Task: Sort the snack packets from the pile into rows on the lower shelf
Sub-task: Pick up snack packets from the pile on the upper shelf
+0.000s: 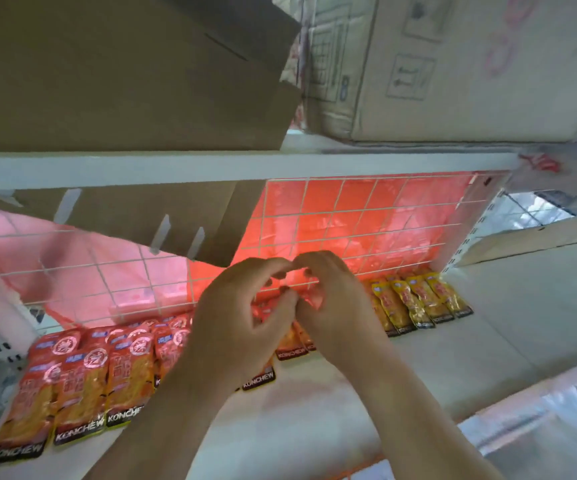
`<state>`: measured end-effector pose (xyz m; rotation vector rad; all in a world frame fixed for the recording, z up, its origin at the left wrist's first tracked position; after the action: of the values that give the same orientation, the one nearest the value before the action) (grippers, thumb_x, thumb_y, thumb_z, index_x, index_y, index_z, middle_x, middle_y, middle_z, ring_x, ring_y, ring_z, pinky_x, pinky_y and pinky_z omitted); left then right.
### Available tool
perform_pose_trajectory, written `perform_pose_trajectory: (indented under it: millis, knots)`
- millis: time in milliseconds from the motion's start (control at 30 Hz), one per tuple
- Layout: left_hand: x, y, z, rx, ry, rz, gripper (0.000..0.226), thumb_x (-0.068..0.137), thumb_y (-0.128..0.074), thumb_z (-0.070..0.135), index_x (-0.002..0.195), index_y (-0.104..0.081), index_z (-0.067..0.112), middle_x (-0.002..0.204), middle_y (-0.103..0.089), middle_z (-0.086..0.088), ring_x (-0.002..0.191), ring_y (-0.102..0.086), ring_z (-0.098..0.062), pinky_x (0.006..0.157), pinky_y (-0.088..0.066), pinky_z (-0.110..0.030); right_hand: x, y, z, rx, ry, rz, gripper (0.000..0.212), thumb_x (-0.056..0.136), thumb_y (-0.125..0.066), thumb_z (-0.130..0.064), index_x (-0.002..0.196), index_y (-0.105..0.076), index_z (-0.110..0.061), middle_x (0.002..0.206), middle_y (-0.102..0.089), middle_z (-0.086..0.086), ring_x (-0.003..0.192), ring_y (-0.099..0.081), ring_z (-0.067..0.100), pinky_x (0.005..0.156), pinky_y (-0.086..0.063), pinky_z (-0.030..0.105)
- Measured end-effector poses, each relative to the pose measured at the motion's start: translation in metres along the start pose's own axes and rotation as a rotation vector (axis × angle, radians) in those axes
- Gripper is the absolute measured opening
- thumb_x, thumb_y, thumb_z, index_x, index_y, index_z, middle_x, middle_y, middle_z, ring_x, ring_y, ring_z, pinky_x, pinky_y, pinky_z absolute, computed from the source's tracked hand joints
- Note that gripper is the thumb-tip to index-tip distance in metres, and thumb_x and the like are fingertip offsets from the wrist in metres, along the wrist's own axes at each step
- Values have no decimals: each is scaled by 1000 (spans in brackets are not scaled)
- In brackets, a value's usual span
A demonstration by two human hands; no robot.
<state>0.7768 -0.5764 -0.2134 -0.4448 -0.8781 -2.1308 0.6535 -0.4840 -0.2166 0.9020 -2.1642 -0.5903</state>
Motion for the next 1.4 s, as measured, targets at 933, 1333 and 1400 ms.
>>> perform_pose_trajectory:
  millis: [933,1333,1400]
  knots:
    - [102,-246,539,-172,-706,-170,40,81,-51,67,118,-64,55,110,-63,38,104,-58,15,78,-43,-17,-249,663,3,-380,23,807,30,83,-60,-50,112,-62,-46,115,-63,-27,111,-60,1,79,-51,30]
    - [158,-357,538,-2,-666,-281,37,84,-49,68,108,-69,50,102,-62,42,94,-58,18,68,-45,-16,-217,713,126,-452,-36,676,29,85,-66,-44,111,-58,-54,115,-58,-33,103,-58,-8,80,-48,24]
    - [179,-374,527,18,-629,-280,36,82,-48,69,105,-69,50,101,-65,37,93,-60,15,68,-47,-19,-194,717,151,-467,-27,631,29,83,-64,-47,111,-58,-54,115,-56,-36,104,-55,-12,79,-46,21]
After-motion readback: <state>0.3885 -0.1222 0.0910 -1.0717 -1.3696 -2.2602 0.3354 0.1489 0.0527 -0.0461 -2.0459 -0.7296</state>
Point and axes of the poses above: each hand's wrist, its own x-axis towards the middle knuckle, its own y-axis out of the back of the hand, z = x × y, the point moved 4 cm from there along x, towards the middle knuckle
